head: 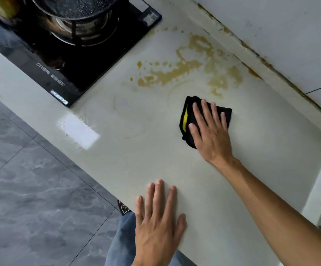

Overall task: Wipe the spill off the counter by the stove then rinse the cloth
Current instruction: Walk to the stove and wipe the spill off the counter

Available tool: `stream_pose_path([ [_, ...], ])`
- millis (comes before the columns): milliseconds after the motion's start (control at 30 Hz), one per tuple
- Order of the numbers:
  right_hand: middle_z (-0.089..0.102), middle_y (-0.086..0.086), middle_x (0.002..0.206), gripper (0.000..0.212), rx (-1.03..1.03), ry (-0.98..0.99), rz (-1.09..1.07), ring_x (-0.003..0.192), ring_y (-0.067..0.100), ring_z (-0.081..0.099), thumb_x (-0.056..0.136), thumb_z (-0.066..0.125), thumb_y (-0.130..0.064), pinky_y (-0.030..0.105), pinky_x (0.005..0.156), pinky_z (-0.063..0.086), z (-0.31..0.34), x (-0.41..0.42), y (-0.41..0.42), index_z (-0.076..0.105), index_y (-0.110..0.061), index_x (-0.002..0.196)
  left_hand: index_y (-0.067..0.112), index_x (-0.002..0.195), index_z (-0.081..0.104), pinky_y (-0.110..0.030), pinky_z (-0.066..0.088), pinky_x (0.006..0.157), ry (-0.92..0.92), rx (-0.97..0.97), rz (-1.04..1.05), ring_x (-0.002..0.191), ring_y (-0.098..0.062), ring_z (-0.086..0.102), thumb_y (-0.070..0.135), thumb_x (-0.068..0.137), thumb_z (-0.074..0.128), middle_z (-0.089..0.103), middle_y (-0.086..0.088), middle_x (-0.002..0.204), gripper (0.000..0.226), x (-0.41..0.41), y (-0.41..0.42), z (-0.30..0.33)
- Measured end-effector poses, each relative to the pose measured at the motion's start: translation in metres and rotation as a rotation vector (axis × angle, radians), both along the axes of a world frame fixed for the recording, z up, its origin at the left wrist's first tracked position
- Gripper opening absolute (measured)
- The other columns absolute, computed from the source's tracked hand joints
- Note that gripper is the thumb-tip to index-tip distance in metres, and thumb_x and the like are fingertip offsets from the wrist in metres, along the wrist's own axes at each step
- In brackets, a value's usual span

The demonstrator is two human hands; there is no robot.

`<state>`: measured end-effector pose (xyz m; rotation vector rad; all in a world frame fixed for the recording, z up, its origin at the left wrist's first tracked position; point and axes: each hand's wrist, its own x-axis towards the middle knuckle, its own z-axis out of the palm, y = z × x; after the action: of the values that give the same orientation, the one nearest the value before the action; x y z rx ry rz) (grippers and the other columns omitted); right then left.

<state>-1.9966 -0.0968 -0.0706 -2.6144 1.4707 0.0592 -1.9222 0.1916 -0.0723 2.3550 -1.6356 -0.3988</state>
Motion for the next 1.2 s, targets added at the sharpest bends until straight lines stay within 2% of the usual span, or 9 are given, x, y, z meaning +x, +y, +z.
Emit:
stream_pose_path([
  [133, 0.012, 0.007, 0.177, 0.065, -0.028, -0.026, -0.088, 0.163, 0.034, 0.008, 0.110, 0.023, -0.050, 0.058, 0.130, 0.012, 0.002, 0.062, -0.005, 0.014, -0.024, 0.169, 0.022, 0.152, 0.062, -0.054, 0.027, 0.122, -0.033, -0.003, 0.007, 0.155, -0.030, 0.037, 0.056, 0.089, 0.059, 0.047, -0.013, 0.166, 0.071, 0.000, -0.003, 0.004],
  [300, 0.017, 0.004, 0.176, 0.064, -0.003, -0.103, 0.255, 0.163, 0.031, 0.010, 0.109, 0.031, -0.051, 0.054, 0.130, 0.011, -0.005, 0.128, 0.042, 0.023, -0.027, 0.167, 0.021, 0.146, 0.067, -0.049, 0.020, 0.125, -0.032, 0.011, 0.016, 0.152, -0.030, 0.040, 0.058, 0.087, 0.059, 0.052, -0.014, 0.161, 0.070, 0.002, -0.005, 0.005],
  [400, 0.017, 0.000, 0.176, 0.063, 0.026, -0.125, 0.339, 0.163, 0.027, 0.010, 0.108, 0.033, -0.053, 0.052, 0.131, 0.010, -0.003, 0.163, 0.017, 0.023, -0.031, 0.167, 0.022, 0.148, 0.066, -0.049, 0.016, 0.127, -0.026, 0.053, 0.017, 0.153, -0.030, 0.039, 0.060, 0.086, 0.061, 0.050, -0.012, 0.163, 0.073, 0.002, -0.006, 0.006],
  [567, 0.012, 0.000, 0.177, 0.063, 0.010, -0.079, 0.121, 0.163, 0.026, 0.008, 0.110, 0.025, -0.054, 0.053, 0.131, 0.010, -0.002, 0.158, -0.049, 0.017, -0.030, 0.168, 0.028, 0.153, 0.060, -0.046, 0.009, 0.133, -0.016, 0.063, 0.025, 0.161, -0.028, 0.026, 0.061, 0.083, 0.065, 0.040, -0.008, 0.171, 0.078, 0.000, -0.002, -0.006],
  [733, 0.010, 0.005, 0.177, 0.062, -0.012, -0.053, -0.001, 0.164, 0.030, 0.006, 0.112, 0.021, -0.050, 0.055, 0.131, 0.010, -0.007, 0.117, 0.003, 0.014, -0.026, 0.168, 0.029, 0.154, 0.056, -0.047, 0.019, 0.129, 0.023, 0.089, -0.059, 0.156, -0.027, 0.038, 0.058, 0.079, 0.065, 0.042, -0.007, 0.169, 0.080, 0.007, 0.002, -0.005],
  [900, 0.013, 0.002, 0.177, 0.062, 0.025, -0.068, 0.145, 0.163, 0.029, 0.008, 0.111, 0.027, -0.051, 0.053, 0.131, 0.010, -0.007, 0.168, -0.001, 0.018, -0.029, 0.168, 0.035, 0.137, 0.073, -0.041, 0.041, 0.103, 0.118, 0.090, -0.234, 0.140, -0.022, 0.055, 0.045, 0.068, 0.071, 0.065, -0.005, 0.151, 0.070, 0.038, -0.006, 0.003],
  [1033, 0.012, 0.000, 0.177, 0.062, 0.030, -0.068, 0.065, 0.164, 0.027, 0.007, 0.111, 0.026, -0.052, 0.052, 0.131, 0.010, -0.002, 0.180, -0.055, 0.017, -0.031, 0.168, 0.035, 0.130, 0.073, -0.029, 0.045, 0.089, 0.271, 0.031, -0.432, 0.120, -0.019, 0.065, 0.034, 0.081, 0.068, 0.067, 0.003, 0.142, 0.049, 0.104, -0.037, 0.019],
  [1100, 0.007, 0.000, 0.177, 0.062, 0.030, -0.059, -0.053, 0.164, 0.026, 0.004, 0.111, 0.022, -0.052, 0.053, 0.132, 0.008, -0.002, 0.162, -0.069, 0.011, -0.031, 0.168, 0.034, 0.137, 0.066, -0.029, 0.049, 0.093, 0.307, -0.022, -0.413, 0.125, -0.019, 0.062, 0.031, 0.090, 0.067, 0.061, 0.007, 0.146, 0.047, 0.143, -0.067, 0.028],
  [1200, 0.007, 0.001, 0.177, 0.062, 0.024, -0.055, -0.194, 0.164, 0.027, 0.005, 0.111, 0.019, -0.053, 0.053, 0.131, 0.008, -0.002, 0.127, -0.056, 0.011, -0.030, 0.169, 0.025, 0.143, 0.064, -0.038, 0.047, 0.110, 0.227, -0.101, -0.308, 0.140, -0.026, 0.052, 0.032, 0.102, 0.059, 0.057, 0.001, 0.155, 0.042, 0.193, -0.129, 0.030],
])
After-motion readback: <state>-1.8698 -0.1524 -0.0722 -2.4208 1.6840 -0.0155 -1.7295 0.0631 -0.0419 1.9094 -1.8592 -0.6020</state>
